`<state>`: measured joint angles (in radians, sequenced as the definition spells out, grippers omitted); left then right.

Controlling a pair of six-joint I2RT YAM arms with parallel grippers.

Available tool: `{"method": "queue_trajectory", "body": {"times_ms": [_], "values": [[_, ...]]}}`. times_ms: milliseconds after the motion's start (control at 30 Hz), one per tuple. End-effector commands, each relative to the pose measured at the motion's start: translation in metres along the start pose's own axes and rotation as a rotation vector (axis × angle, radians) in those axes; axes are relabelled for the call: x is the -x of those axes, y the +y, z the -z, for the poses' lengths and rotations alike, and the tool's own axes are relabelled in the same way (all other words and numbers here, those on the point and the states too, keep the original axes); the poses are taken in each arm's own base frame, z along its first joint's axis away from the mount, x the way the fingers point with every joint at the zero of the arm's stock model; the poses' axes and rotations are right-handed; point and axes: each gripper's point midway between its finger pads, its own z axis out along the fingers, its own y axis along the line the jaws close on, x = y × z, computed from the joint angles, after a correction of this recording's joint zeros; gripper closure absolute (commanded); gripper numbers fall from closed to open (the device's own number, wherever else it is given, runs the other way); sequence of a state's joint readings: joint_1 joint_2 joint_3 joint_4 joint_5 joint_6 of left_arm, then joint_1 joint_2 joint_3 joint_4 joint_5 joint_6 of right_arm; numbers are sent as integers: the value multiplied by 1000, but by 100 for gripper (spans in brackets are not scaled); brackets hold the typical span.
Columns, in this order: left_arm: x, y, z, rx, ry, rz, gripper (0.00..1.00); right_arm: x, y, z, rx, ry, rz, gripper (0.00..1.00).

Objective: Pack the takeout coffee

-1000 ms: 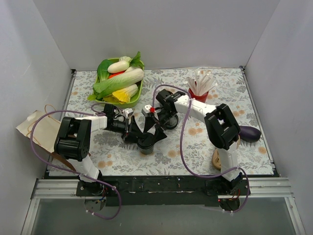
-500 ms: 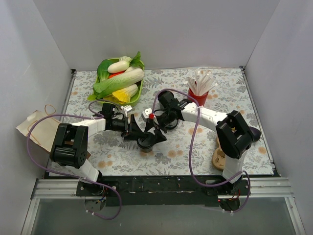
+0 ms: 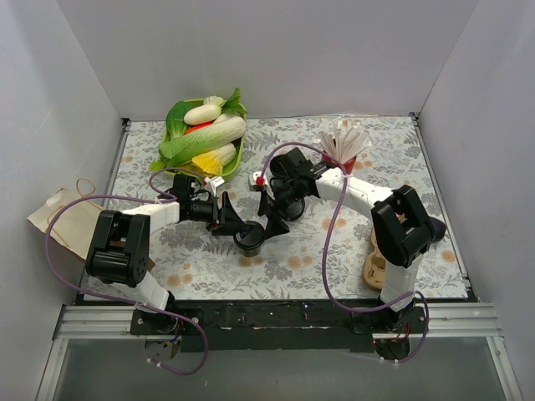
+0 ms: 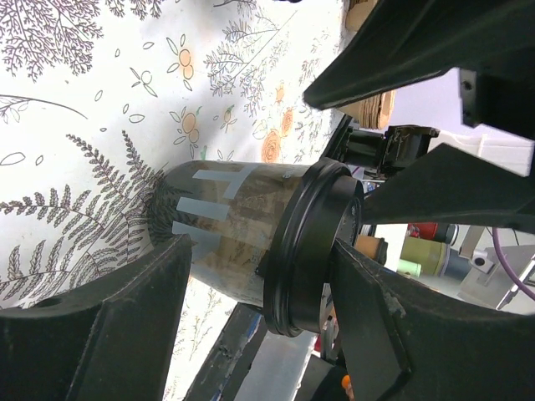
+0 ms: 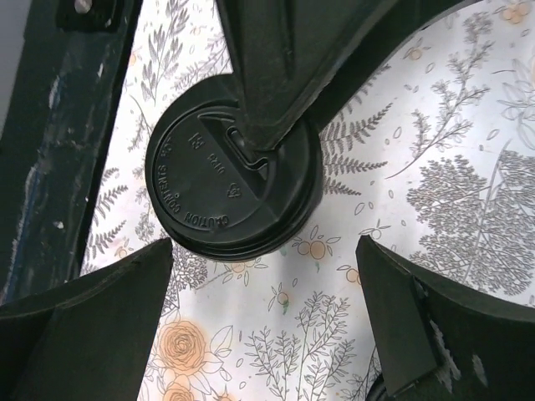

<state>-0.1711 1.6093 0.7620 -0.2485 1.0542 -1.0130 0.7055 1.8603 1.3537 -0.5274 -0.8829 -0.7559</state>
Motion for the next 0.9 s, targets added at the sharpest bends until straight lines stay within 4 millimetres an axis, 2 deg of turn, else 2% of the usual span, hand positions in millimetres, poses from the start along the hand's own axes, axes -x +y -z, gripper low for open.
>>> {"method": "queue_trajectory", "body": {"times_ms": [0,67,100,167,267,333,700,867], "values": [[11,5,4,59,-52,-63,36,33,-4,16,22,-107,-144,2],[10,6,4,62,-52,-61,36,38,-4,20,32,-147,-320,2],[10,6,4,66,-56,-61,36,44,-15,25,8,-198,-334,2],[8,6,5,67,-56,-61,36,45,-2,22,76,-241,-529,2],[7,6,5,62,-56,-60,36,44,0,15,109,-272,-691,2],[8,3,5,57,-61,-68,36,43,-6,12,101,-294,-711,2],[5,2,6,52,-61,-67,35,21,-5,-7,193,-301,-904,2],[1,3,7,52,-60,-68,35,6,-1,-12,195,-270,-892,5]]}}
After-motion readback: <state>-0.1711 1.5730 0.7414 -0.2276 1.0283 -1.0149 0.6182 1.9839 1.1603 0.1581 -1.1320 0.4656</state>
